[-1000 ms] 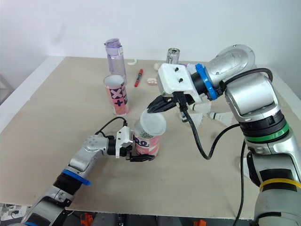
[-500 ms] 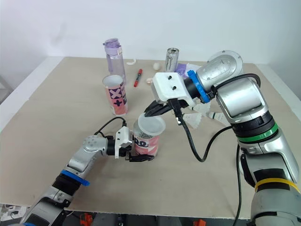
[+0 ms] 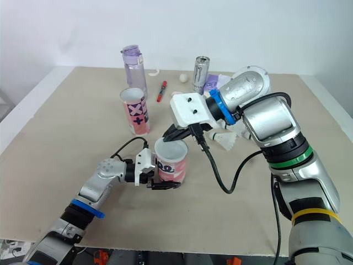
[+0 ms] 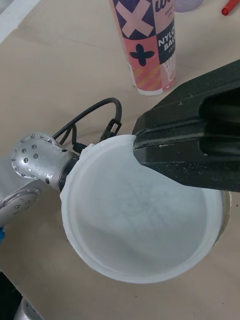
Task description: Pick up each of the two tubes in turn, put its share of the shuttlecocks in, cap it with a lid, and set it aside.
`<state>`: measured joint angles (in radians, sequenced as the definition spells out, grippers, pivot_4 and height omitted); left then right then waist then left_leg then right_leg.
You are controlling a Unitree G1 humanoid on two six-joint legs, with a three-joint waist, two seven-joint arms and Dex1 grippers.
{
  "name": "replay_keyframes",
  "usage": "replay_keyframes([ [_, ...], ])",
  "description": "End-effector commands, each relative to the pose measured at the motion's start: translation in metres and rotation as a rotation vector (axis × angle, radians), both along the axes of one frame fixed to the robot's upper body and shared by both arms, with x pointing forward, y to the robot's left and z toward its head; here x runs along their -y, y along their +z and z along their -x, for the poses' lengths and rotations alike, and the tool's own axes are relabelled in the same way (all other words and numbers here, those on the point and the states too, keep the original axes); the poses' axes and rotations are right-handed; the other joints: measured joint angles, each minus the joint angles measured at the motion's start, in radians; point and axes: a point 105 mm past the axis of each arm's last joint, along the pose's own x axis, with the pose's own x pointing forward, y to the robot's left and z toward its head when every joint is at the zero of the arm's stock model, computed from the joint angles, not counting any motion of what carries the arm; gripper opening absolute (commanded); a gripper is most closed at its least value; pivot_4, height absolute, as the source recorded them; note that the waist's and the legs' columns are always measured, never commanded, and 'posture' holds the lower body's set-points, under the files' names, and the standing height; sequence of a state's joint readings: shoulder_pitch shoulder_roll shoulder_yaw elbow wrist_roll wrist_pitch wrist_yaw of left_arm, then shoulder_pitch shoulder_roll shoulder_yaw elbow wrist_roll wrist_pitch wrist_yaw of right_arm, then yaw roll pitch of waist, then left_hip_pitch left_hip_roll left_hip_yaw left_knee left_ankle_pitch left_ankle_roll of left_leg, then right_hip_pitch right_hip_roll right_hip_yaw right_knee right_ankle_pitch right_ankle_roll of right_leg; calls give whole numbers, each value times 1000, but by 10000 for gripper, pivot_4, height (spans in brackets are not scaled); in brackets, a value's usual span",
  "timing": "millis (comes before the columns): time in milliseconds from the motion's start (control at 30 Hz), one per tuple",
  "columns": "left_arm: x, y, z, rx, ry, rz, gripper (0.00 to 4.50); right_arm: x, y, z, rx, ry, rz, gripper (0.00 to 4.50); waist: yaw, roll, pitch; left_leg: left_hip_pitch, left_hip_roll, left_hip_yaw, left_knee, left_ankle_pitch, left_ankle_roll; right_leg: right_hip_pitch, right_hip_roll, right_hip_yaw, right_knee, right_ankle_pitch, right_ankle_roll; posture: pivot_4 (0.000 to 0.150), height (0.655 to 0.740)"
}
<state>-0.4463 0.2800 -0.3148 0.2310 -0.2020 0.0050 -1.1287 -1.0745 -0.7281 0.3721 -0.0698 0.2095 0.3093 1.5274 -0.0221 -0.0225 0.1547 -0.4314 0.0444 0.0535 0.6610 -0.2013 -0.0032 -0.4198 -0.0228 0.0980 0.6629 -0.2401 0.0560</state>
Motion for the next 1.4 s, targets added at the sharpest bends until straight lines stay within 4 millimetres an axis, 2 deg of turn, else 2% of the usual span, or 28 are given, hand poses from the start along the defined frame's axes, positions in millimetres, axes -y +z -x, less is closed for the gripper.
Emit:
replay_keyframes([
  [33, -9, -26, 0, -79, 46, -87, 33750, 1, 8, -4, 66, 9, 11, 739, 0, 0, 0, 0, 0, 0, 0, 0, 0, 0, 0, 0, 0, 0, 0, 1500, 7400],
  [367, -11, -27, -2, -86, 49, -95, 33750, -1, 29, -4, 119, 16, -16, 739, 0, 0, 0, 0, 0, 0, 0, 0, 0, -1, 0, 0, 0, 0, 0, 1500, 7400],
  [967, -12, -28, -3, -92, 57, -97, 33750, 3, 34, 5, 79, 33, -1, 739, 0, 0, 0, 0, 0, 0, -1, 0, 0, -3, -1, 1, 0, 0, 0, 1500, 7400],
  [1200, -12, -28, -3, -92, 62, -96, 33750, 6, 25, 7, 61, 33, 32, 739, 0, 0, 0, 0, 0, -1, -2, 0, 0, -4, -1, 1, 0, 0, 0, 1500, 7400],
  [1400, -12, -28, -3, -97, 65, -98, 33750, 7, 15, 1, 88, 27, 62, 739, 0, 0, 0, 0, 0, -1, -2, 0, 0, -5, -1, 1, -1, 0, 0, 1500, 7400],
])
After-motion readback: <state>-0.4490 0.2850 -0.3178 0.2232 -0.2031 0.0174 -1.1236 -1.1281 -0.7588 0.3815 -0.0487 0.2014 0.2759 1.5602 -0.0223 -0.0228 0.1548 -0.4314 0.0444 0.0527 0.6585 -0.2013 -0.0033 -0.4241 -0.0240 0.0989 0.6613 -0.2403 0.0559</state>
